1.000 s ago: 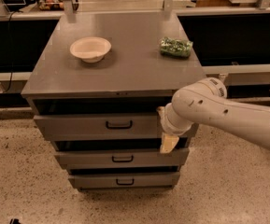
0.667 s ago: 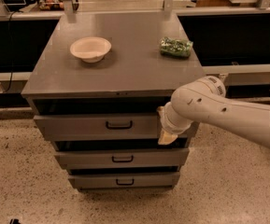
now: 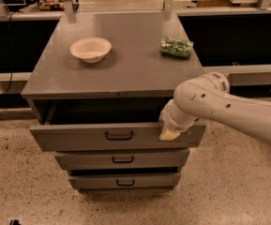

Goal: Open top drawer

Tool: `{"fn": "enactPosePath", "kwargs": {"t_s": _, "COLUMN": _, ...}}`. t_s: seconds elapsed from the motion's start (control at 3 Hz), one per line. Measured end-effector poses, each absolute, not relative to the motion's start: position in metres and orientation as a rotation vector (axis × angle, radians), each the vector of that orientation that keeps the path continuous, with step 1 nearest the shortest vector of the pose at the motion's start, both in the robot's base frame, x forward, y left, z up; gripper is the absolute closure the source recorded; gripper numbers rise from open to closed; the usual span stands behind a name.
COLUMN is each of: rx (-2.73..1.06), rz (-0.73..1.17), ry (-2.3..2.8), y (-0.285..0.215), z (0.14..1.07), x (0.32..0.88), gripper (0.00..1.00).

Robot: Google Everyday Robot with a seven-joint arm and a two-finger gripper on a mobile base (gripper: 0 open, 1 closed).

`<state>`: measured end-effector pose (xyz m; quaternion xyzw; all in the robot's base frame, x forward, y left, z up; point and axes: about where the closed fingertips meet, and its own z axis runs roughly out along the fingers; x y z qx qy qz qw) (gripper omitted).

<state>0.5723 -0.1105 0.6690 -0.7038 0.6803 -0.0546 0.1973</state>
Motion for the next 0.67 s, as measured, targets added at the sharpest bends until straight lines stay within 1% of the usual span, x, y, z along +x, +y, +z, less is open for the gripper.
{"fn": "enactPosePath", "kwargs": {"t_s": 0.33, "rx": -1.97, "rz": -0.153, "ry": 1.904, "y": -0.1105, "z": 0.6753, "x": 0.5723, "gripper": 0.46}}
{"fn": "enactPosePath", "kwargs": {"t_s": 0.67, "rx": -1.97, "rz": -0.153, "ry": 1.904, "y": -0.1105, "z": 0.6754, "x": 0.5723, "gripper": 0.28}}
